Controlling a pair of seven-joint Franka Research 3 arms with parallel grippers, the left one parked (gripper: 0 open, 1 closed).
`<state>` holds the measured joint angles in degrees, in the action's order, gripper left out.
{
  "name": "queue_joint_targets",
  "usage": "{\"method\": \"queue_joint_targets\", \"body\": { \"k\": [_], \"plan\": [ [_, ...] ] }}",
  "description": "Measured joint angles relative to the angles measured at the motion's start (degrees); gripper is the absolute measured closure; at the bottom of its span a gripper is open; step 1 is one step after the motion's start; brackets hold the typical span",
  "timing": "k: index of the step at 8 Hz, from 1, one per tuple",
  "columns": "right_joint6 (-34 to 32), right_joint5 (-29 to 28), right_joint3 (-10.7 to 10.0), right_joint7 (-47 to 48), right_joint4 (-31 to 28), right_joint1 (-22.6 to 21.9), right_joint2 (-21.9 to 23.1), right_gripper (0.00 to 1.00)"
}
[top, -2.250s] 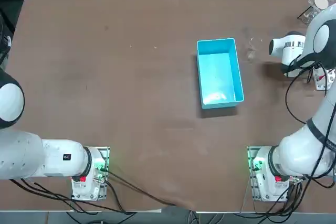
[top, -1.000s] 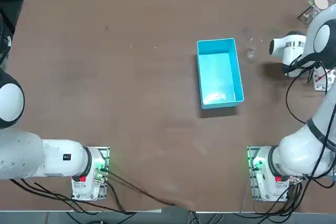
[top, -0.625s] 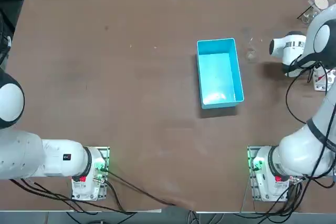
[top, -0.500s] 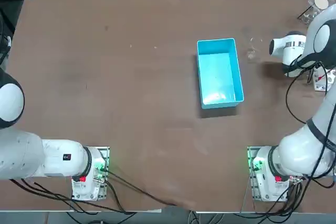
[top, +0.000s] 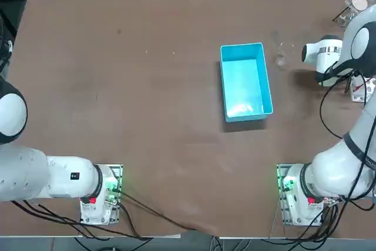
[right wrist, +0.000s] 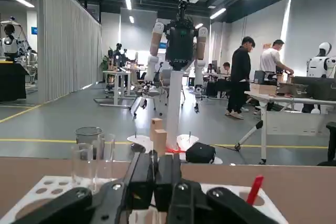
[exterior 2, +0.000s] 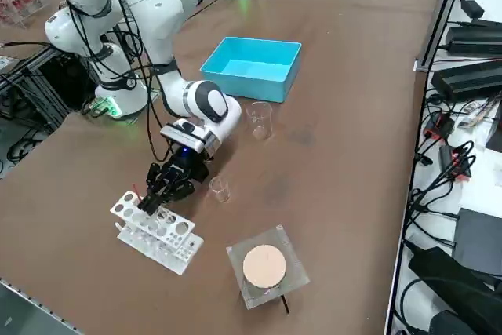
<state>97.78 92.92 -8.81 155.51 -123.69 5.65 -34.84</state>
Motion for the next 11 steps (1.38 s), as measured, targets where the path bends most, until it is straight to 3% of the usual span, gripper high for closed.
{"method": "queue_joint_targets", "body": {
  "k": [4, 11],
  "plan": [
    [-1.29, 0.0, 0.0, 0.0, 0.02, -0.02, 0.5, 0.94],
    [-1.53, -0.21, 0.34, -2.5, -0.4, -0.25, 7.15, 0.94]
  ]
}}
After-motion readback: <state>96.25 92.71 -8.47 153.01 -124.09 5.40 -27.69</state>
